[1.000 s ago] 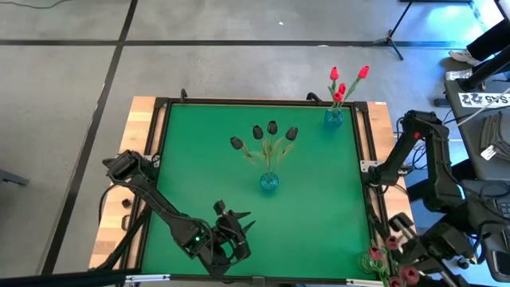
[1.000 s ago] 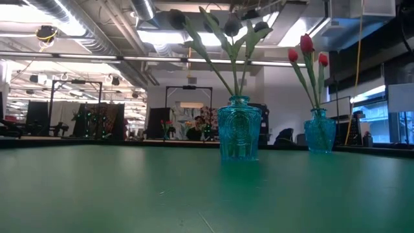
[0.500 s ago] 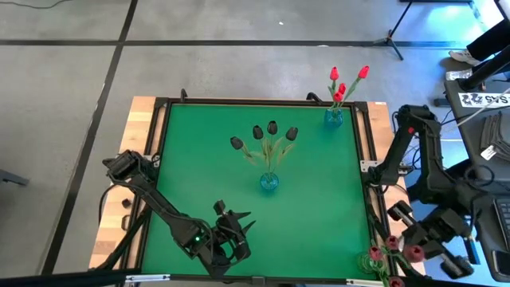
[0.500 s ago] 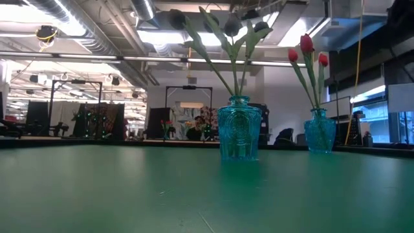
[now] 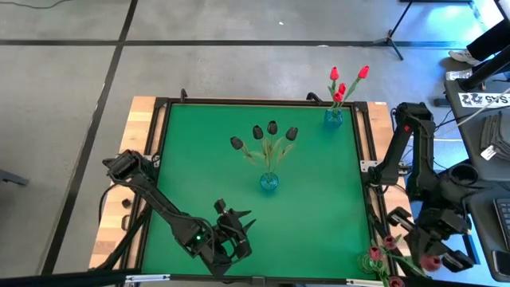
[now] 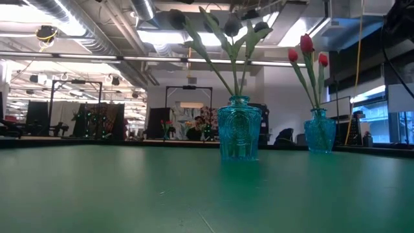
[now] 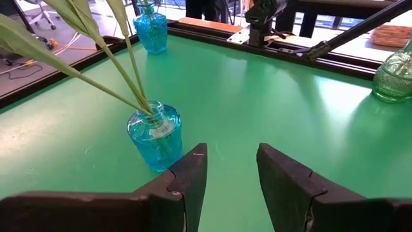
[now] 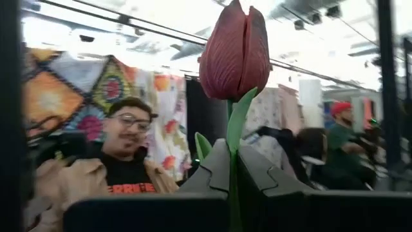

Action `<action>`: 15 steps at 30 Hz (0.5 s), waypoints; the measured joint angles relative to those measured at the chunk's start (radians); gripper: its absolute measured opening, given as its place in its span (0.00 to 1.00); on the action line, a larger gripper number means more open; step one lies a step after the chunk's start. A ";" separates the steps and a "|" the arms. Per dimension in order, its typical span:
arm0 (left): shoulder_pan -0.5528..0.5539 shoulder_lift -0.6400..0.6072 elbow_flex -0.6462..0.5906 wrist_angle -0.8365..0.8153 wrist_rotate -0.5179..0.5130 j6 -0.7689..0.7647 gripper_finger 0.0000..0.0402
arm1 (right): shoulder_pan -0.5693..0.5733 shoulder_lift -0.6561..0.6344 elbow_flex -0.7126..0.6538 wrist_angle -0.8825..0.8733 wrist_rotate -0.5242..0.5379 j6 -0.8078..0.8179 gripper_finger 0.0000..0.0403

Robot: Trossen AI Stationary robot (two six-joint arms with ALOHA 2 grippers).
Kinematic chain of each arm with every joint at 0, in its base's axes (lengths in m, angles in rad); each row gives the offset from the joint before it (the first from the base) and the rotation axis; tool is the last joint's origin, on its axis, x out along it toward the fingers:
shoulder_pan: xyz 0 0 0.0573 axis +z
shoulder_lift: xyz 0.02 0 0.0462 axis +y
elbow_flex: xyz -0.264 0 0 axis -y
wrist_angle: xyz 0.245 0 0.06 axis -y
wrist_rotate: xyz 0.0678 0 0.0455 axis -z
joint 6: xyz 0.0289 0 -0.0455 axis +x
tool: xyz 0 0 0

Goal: Sort flowers into vase by color
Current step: Put the pink tulip into the green vase

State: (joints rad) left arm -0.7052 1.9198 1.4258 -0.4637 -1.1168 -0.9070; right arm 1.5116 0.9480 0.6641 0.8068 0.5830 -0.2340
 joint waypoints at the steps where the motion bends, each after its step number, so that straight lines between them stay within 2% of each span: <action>1: 0.000 0.000 0.000 0.000 0.000 -0.001 0.33 | 0.000 0.006 -0.003 0.011 -0.020 -0.013 0.01; 11: 0.000 0.000 0.000 0.003 0.000 -0.008 0.33 | 0.000 0.060 -0.005 0.024 -0.090 -0.025 0.01; 15: 0.000 0.000 0.000 0.003 0.000 -0.009 0.33 | 0.000 0.089 -0.005 0.049 -0.071 0.004 0.01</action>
State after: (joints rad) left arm -0.7052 1.9198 1.4258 -0.4602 -1.1171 -0.9158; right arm 1.5116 1.0372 0.6594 0.8555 0.5124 -0.2297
